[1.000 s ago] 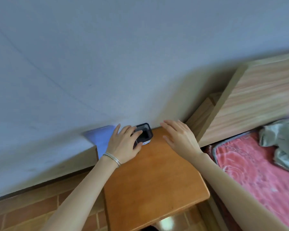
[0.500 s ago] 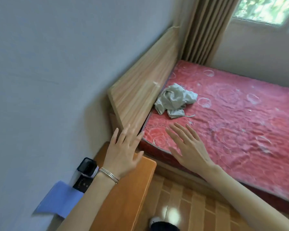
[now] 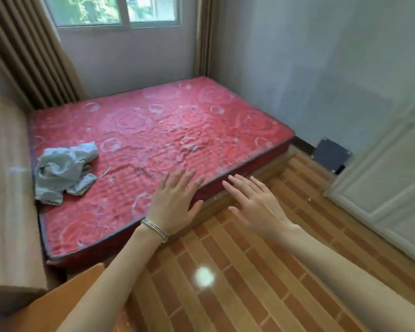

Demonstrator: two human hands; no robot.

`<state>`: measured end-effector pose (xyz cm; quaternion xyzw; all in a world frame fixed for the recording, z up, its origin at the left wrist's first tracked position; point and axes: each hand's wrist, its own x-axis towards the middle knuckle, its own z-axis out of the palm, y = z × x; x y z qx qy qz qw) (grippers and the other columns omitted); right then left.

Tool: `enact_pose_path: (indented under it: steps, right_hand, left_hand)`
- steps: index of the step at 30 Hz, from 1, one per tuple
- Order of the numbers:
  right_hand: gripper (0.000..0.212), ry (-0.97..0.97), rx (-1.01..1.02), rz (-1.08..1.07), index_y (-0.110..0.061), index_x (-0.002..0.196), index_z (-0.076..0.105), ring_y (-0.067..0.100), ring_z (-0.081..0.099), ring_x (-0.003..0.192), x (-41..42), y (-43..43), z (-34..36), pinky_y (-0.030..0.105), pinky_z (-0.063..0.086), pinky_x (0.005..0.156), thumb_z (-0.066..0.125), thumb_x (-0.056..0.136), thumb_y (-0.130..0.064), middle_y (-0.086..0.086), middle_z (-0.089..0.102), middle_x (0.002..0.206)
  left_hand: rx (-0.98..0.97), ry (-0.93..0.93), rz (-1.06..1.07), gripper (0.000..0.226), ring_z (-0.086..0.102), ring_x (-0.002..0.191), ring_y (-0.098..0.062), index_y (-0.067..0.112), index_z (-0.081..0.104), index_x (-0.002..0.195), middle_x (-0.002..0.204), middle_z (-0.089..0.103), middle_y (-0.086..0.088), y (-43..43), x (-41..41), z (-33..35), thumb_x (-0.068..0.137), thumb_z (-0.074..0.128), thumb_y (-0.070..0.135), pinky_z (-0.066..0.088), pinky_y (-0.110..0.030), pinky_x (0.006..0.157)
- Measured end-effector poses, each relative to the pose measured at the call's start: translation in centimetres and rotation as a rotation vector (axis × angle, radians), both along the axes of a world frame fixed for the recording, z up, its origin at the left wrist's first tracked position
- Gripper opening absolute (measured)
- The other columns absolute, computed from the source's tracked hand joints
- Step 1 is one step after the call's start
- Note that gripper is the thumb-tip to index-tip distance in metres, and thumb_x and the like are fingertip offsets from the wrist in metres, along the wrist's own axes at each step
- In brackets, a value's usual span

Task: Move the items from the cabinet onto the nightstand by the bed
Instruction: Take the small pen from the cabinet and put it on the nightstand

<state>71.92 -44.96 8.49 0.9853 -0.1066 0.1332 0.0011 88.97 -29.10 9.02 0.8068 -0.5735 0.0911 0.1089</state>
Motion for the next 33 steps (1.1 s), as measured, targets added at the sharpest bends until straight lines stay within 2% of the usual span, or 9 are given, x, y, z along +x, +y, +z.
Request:
enact_pose_path:
  steps: [3,8,13,18,25,33]
  right_hand:
    - [0.056,-0.003,-0.032,-0.209,-0.015,0.140,0.040,0.018,0.035,0.134,-8.1,-3.7,1.5,0.041,0.027,0.111,0.042,0.090,-0.038,0.005,0.043,0.143]
    - [0.058,0.010,-0.060,-0.506,-0.017,0.141,0.037,0.019,0.035,0.134,-22.6,-8.7,4.2,0.041,0.027,0.111,0.054,0.090,-0.037,0.005,0.043,0.143]
    - [0.053,-0.052,-0.078,-0.712,-0.016,0.139,0.041,0.021,0.043,0.128,-36.5,-11.9,7.0,0.039,0.030,0.108,0.048,0.091,-0.037,0.005,0.048,0.138]
    - [0.054,-0.069,-0.119,-0.829,-0.014,0.136,0.046,0.022,0.048,0.124,-48.4,-14.8,8.7,0.042,0.039,0.103,0.036,0.089,-0.040,0.005,0.053,0.134]
    - [0.051,-0.113,-0.180,-0.956,-0.011,0.134,0.047,0.023,0.048,0.124,-60.0,-18.4,9.4,0.042,0.039,0.103,0.040,0.090,-0.034,0.007,0.052,0.134]
    - [0.051,-0.121,-0.185,-1.080,-0.011,0.136,0.046,0.021,0.045,0.127,-67.4,-25.2,7.1,0.044,0.036,0.105,0.048,0.089,-0.031,0.007,0.050,0.136]
  left_hand:
    - [-0.028,-0.018,-0.176,0.058,0.049,0.123,-0.031,0.020,0.054,0.131,0.133,0.055,-0.008,-6.9,-5.4,1.3,0.085,0.036,0.048,0.036,-0.053,0.102]
    - [-0.050,-0.012,-0.428,0.059,0.049,0.123,-0.029,0.022,0.053,0.133,0.134,0.054,-0.006,-16.8,-16.8,3.6,0.084,0.035,0.049,0.036,-0.053,0.103]
    - [-0.082,-0.022,-0.632,0.057,0.050,0.122,-0.026,0.023,0.053,0.132,0.132,0.055,-0.003,-24.9,-29.4,5.4,0.084,0.034,0.048,0.035,-0.051,0.104]
    - [-0.122,-0.021,-0.751,0.058,0.044,0.128,-0.027,0.024,0.048,0.135,0.137,0.051,-0.005,-31.2,-40.9,6.9,0.087,0.029,0.051,0.033,-0.051,0.106]
    - [-0.140,-0.023,-0.878,0.058,0.040,0.131,-0.027,0.025,0.043,0.139,0.142,0.046,-0.006,-38.0,-52.7,8.0,0.090,0.027,0.052,0.029,-0.049,0.107]
    - [-0.127,-0.045,-0.998,0.058,0.039,0.133,-0.028,0.026,0.041,0.140,0.143,0.045,-0.005,-47.6,-60.5,6.1,0.089,0.030,0.053,0.026,-0.049,0.108]
